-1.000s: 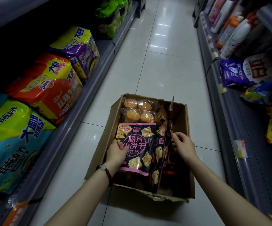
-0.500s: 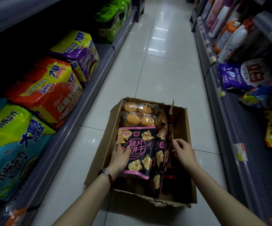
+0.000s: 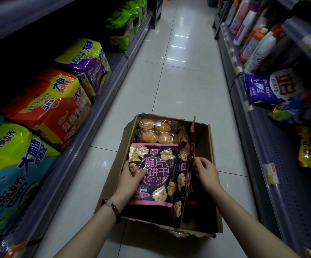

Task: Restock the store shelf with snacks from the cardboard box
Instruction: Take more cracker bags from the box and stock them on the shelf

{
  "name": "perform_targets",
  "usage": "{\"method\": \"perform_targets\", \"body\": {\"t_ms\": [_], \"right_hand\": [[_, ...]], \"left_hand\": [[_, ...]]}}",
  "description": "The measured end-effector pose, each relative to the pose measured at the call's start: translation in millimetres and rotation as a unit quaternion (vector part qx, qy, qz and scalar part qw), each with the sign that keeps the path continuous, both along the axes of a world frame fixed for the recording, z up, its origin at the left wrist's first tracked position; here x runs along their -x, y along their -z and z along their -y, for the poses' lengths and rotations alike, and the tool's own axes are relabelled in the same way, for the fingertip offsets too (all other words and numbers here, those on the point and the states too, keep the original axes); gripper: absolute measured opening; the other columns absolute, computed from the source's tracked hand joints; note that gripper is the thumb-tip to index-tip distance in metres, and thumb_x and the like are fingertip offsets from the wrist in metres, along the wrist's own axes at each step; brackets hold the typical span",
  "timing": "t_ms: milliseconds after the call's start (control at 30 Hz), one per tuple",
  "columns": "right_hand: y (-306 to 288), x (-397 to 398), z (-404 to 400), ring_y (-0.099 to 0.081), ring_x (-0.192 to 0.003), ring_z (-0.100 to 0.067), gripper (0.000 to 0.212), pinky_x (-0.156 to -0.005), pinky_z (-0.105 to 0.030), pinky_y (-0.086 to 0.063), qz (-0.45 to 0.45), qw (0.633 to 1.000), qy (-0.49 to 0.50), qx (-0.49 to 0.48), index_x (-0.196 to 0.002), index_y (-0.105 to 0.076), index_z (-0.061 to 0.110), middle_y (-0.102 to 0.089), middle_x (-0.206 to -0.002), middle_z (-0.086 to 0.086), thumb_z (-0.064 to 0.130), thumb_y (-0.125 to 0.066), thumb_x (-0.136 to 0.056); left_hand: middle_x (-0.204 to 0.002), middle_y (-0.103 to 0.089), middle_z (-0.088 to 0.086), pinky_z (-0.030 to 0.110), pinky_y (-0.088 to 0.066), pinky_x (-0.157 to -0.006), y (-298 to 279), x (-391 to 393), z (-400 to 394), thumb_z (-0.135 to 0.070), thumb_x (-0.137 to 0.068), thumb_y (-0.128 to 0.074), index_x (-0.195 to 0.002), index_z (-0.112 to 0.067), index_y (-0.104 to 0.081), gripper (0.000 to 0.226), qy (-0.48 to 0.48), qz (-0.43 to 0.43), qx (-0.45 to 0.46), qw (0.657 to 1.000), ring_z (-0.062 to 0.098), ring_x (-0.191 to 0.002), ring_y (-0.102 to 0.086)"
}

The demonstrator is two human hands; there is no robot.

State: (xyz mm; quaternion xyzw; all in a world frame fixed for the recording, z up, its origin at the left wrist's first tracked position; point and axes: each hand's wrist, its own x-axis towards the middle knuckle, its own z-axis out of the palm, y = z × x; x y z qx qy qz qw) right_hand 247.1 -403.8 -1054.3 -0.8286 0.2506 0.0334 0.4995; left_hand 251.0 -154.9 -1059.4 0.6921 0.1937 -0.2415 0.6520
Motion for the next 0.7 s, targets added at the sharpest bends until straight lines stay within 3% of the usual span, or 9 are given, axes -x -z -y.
{"method": "perform_targets", "body": {"t_ms": [200,300,400,500,600,700], "right_hand": [[-6,-6,1,-0.062,-0.100,-0.017,0.028,-0.094,-0.045,-0.051,0.008,1.000,0.019,-0.016,-0.103,-0.063,0.025,-0.067,-0.101,0.003,0.043,-0.042,-0.099],[-14,-14,3,-0.062,-0.099,-0.018,0.026,-0.094,-0.046,-0.051,0.014,0.999,0.029,-0.015,-0.097,-0.062,0.026,-0.067,-0.098,0.003,0.042,-0.042,-0.100],[-19,-25,4,-0.062,-0.096,-0.020,0.028,-0.092,-0.048,-0.052,0.021,0.999,0.042,-0.020,-0.091,-0.064,0.025,-0.067,-0.094,0.001,0.044,-0.044,-0.098],[-24,-37,5,-0.062,-0.101,-0.022,0.035,-0.091,-0.044,-0.052,0.030,0.998,0.047,-0.026,-0.104,-0.066,0.019,-0.068,-0.101,-0.001,0.047,-0.046,-0.096],[-30,-49,3,-0.057,-0.104,-0.016,0.040,-0.079,-0.026,-0.045,0.021,0.999,0.033,-0.019,-0.122,-0.058,0.016,-0.062,-0.114,0.001,0.045,-0.047,-0.097],[-29,-60,-1,-0.052,-0.119,-0.020,0.053,-0.094,-0.031,-0.044,0.014,1.000,0.024,-0.002,-0.137,-0.046,0.017,-0.054,-0.132,-0.003,0.048,-0.050,-0.095]], "left_hand": [[-0.105,-0.070,0.010,0.035,-0.059,-0.062,-5,-6,0,-0.018,-0.082,-0.073,-0.117,-0.016,-0.049,0.043,-0.018,-0.008,0.042,0.999,0.026,-0.084,-0.073],[-0.106,-0.070,0.011,0.040,-0.060,-0.067,-5,-10,-1,-0.014,-0.081,-0.074,-0.111,-0.021,-0.052,0.038,-0.008,0.012,0.060,0.998,0.028,-0.086,-0.073],[-0.112,-0.068,0.010,0.046,-0.060,-0.074,-4,-12,-4,-0.014,-0.079,-0.074,-0.123,-0.023,-0.047,0.053,0.014,0.025,0.069,0.997,0.029,-0.092,-0.072],[-0.113,-0.067,0.009,0.041,-0.060,-0.069,-3,-12,-5,-0.012,-0.081,-0.072,-0.131,-0.026,-0.040,0.061,0.026,0.031,0.071,0.997,0.028,-0.093,-0.071],[-0.113,-0.067,0.009,0.041,-0.060,-0.067,-2,-11,-4,-0.010,-0.081,-0.071,-0.133,-0.027,-0.038,0.063,0.023,0.034,0.072,0.997,0.028,-0.093,-0.071],[-0.113,-0.067,0.010,0.046,-0.060,-0.071,-2,-11,-4,-0.009,-0.080,-0.072,-0.133,-0.028,-0.038,0.065,0.018,0.036,0.074,0.996,0.029,-0.092,-0.072]]}}
